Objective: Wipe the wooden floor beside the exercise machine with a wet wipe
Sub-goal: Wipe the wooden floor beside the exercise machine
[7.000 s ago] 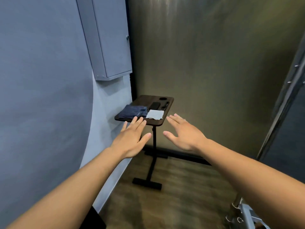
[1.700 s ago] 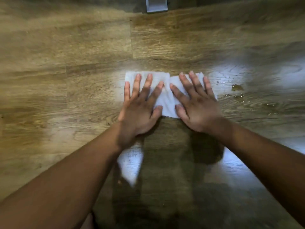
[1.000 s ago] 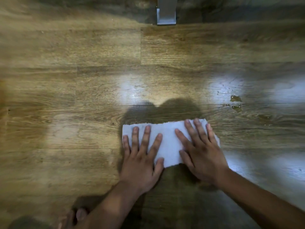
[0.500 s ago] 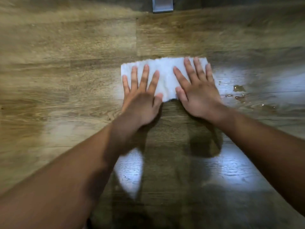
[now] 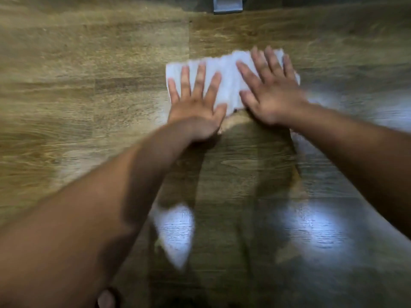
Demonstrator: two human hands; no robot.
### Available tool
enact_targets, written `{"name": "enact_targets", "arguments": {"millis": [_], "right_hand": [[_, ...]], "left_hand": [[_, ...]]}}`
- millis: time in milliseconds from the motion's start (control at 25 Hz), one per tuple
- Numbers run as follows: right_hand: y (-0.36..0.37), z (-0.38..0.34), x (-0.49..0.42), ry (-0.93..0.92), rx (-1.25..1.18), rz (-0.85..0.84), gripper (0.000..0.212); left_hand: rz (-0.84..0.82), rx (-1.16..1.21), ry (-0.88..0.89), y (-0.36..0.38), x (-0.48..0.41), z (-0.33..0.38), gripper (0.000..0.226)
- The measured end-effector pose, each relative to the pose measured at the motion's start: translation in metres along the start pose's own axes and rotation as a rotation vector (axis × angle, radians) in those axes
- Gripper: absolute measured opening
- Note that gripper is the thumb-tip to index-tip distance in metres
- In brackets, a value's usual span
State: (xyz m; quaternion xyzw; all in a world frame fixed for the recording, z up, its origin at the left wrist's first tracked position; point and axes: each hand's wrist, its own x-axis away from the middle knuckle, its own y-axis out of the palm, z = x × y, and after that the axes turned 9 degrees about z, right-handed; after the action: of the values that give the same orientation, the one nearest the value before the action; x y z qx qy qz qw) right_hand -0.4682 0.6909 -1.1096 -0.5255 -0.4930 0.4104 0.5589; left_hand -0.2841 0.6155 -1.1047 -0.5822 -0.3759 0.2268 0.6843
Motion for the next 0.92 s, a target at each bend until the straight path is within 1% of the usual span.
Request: {"name": "enact_targets", "arguments": {"millis": [80,120,240,280,320,400,440,520,600,640,680,720,760,800,840,880,920], "right_hand": [[-0.001,-0.004,-0.019,0.061,-0.01,-0.009,0.071],[-0.001,-0.009,-0.016,0.069,-0.025,-0.001,0.07],[0.003,-0.022,0.031,-0.004,-0.086,0.077,0.066],[0.001,-0.028,0.049,0.003,-0.125,0.107,0.064],[-0.003,-0.035,0.062,0.063,-0.174,0.158,0.061],[-0.014,-0.05,0.065,0.236,-0.225,0.307,0.046],[-0.018,-0.059,0.059,0.292,-0.208,0.308,0.04],[-0.019,-0.07,0.045,0.328,-0.245,0.184,0.034],[-0.021,-0.072,0.032,0.31,-0.428,0.191,0.019],[-0.029,-0.07,0.029,0.323,-0.564,0.217,0.01],[-0.043,-0.067,0.028,0.341,-0.727,0.226,0.005],[-0.061,-0.062,0.028,0.334,-0.906,0.212,0.008],[-0.08,-0.059,0.03,0.267,-1.053,0.177,0.011],[-0.098,-0.056,0.034,0.172,-1.149,0.129,0.016],[-0.111,-0.052,0.037,0.079,-1.205,0.079,0.02],[-0.12,-0.047,0.038,0.013,-1.234,0.035,0.02],[-0.122,-0.04,0.037,-0.012,-1.224,0.021,0.019]], "left_hand": [[-0.022,0.011,-0.039,-0.011,-0.027,0.003,0.067],[-0.017,0.021,-0.043,-0.011,-0.023,0.004,0.066],[0.038,0.079,-0.009,0.006,0.033,0.01,0.066],[0.062,0.101,0.002,0.012,0.051,0.011,0.066],[0.086,0.112,0.004,0.017,0.061,0.013,0.067],[0.111,0.122,-0.024,0.021,0.064,0.014,0.067],[0.1,0.121,-0.026,0.019,0.061,0.013,0.068],[0.006,0.125,-0.017,0.012,0.059,0.013,0.069],[-0.08,0.158,-0.021,-0.007,0.057,0.013,0.076],[-0.068,0.229,-0.048,-0.026,0.055,0.01,0.076],[0.0,0.343,-0.09,-0.047,0.052,0.004,0.074],[0.115,0.466,-0.115,-0.068,0.05,-0.002,0.072],[0.198,0.536,-0.093,-0.088,0.05,-0.008,0.073],[0.203,0.611,-0.038,-0.102,0.053,-0.015,0.076],[0.129,0.755,0.01,-0.113,0.059,-0.019,0.074],[0.019,0.946,0.038,-0.118,0.064,-0.021,0.063],[-0.056,1.138,0.033,-0.117,0.067,-0.021,0.047]]}}
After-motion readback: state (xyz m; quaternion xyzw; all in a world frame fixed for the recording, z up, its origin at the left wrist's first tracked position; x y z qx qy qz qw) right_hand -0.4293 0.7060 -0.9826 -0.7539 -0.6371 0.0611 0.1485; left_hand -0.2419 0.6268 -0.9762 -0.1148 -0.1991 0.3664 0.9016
